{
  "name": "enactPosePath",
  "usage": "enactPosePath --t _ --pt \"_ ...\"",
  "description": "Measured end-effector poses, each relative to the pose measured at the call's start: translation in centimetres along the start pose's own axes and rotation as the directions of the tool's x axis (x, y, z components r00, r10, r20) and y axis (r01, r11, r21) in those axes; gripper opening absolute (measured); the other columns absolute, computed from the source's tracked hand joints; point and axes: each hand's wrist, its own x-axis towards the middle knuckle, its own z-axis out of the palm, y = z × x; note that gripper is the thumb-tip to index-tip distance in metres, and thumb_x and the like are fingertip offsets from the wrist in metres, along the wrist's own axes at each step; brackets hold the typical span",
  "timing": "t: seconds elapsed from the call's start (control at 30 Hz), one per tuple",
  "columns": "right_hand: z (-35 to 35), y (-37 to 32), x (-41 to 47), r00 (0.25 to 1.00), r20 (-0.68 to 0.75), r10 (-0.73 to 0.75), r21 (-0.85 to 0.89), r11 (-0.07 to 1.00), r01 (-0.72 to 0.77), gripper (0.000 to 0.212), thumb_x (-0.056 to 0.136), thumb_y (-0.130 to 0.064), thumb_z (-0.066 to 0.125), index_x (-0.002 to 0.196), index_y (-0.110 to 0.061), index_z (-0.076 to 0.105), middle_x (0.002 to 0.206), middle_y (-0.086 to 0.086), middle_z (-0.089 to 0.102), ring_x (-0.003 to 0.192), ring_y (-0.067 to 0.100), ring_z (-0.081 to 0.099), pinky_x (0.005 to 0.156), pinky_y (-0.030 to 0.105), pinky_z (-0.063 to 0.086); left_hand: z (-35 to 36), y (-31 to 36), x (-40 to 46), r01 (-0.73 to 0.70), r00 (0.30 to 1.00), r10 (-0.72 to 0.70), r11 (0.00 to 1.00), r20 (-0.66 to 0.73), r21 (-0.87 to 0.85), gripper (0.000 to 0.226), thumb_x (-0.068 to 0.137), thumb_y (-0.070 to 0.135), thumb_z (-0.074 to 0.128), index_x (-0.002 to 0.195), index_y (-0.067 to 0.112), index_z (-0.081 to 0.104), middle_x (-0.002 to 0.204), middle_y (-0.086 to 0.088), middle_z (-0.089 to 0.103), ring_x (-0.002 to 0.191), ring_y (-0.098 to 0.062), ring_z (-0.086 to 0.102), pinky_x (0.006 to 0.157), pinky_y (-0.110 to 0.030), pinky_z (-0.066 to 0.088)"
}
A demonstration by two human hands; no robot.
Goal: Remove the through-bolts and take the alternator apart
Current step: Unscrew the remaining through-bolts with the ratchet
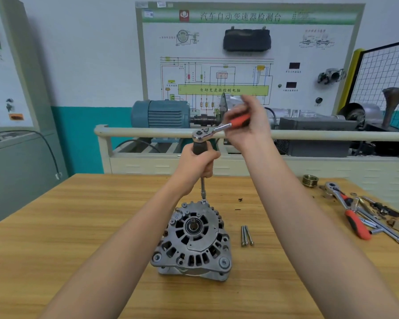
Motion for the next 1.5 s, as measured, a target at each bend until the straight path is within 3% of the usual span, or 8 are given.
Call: enactPosePath --t 0.2,0.4,0.7,0.87,1.03,1.27,1.4,1.5 --pt "-2.5 2.8 -7.1 0.842 0.279 -0.461 -0.119 0.854 0.507 0.043 0.084 0.001 0.051 0.046 -0.019 0.044 0.049 -0.003 0.037 0.047 0.014 0.038 0.052 0.026 0.04 0.6 -0.3 0.2 -0.004 0.986 0.003 1.0 -0.164 -0.006 0.037 0.087 -0.005 0.05 0.059 0.015 0.037 0.042 0.006 0.029 0.035 -0.01 0.022 0.039 -0.018 0.023" --pt "-4.1 6.3 -8.8 0.392 0.592 -0.704 -0.367 0.198 0.909 0.025 0.08 -0.001 0.056 0.056 -0.007 0.049 0.063 0.013 0.052 0.058 0.035 0.051 0.057 0.046 0.044 0.9 -0.4 0.0 -0.014 0.959 0.037 0.997 -0.282 0.082 0.038 0.085 -0.003 0.054 0.057 0.017 0.04 0.034 0.014 0.042 0.032 0.0 0.037 0.037 -0.014 0.034" --pt "-1.1 0.5 -2.9 0.972 0.034 -0.231 -0.018 0.973 0.231 0.052 0.087 -0.002 0.039 0.039 -0.02 0.032 0.041 -0.006 0.025 0.035 0.01 0.025 0.037 0.018 0.028 -1.0 0.4 -0.1 -0.072 0.997 0.067 0.991 0.045 0.11 0.041 0.084 -0.006 0.057 0.052 0.015 0.043 0.041 0.002 0.034 0.036 -0.016 0.032 0.042 -0.022 0.031" --pt "0.0 -0.5 0.2 0.997 -0.044 0.07 -0.023 0.997 -0.071 0.042 0.088 -0.004 0.043 0.053 -0.019 0.027 0.039 -0.007 0.026 0.03 0.007 0.024 0.033 0.014 0.024 -0.5 1.4 -0.1 -0.093 0.987 0.079 0.991 0.138 0.097 0.042 0.083 -0.004 0.06 0.05 0.017 0.046 0.041 0.0 0.037 0.038 -0.018 0.036 0.047 -0.024 0.037" --pt "-0.2 0.7 -2.0 0.986 -0.055 -0.159 0.005 0.987 0.16 0.041 0.089 -0.003 0.041 0.056 -0.02 0.025 0.04 -0.008 0.022 0.032 0.007 0.02 0.032 0.017 0.022 0.2 0.8 0.0 0.016 1.0 -0.016 1.0 -0.003 -0.004 0.047 0.082 -0.011 0.051 0.048 0.019 0.037 0.041 0.005 0.029 0.036 -0.011 0.019 0.04 -0.018 0.02" --pt "-3.7 6.2 -9.2 0.622 0.341 -0.705 -0.228 0.579 0.783 0.037 0.082 0.006 0.05 0.052 -0.016 0.047 0.055 0.001 0.046 0.054 0.02 0.046 0.061 0.034 0.045 1.2 0.8 0.0 0.031 0.952 -0.01 0.997 -0.305 0.066 0.042 0.085 -0.004 0.054 0.054 0.016 0.035 0.041 0.006 0.031 0.038 -0.009 0.023 0.04 -0.02 0.021" --pt "-5.4 8.1 -9.9 0.287 0.673 -0.681 -0.301 0.102 0.948 0.027 0.081 0.003 0.055 0.057 -0.006 0.044 0.067 0.011 0.051 0.065 0.021 0.053 0.067 0.033 0.047 1.6 0.4 -0.2 0.086 0.954 -0.073 0.996 -0.292 0.034 0.023 0.096 0.005 0.041 0.076 0.013 0.046 0.079 -0.005 0.054 0.063 -0.014 0.048 0.057 -0.019 0.043" --pt "-5.9 7.3 -9.8 0.235 0.69 -0.685 -0.293 0.032 0.956 0.027 0.08 0.003 0.056 0.057 -0.006 0.045 0.067 0.009 0.053 0.064 0.025 0.055 0.061 0.04 0.047 1.8 0.4 -0.4 0.055 0.973 -0.044 0.998 -0.226 0.041 0.033 0.092 0.001 0.042 0.064 0.017 0.046 0.072 -0.003 0.05 0.063 -0.017 0.042 0.057 -0.025 0.039"
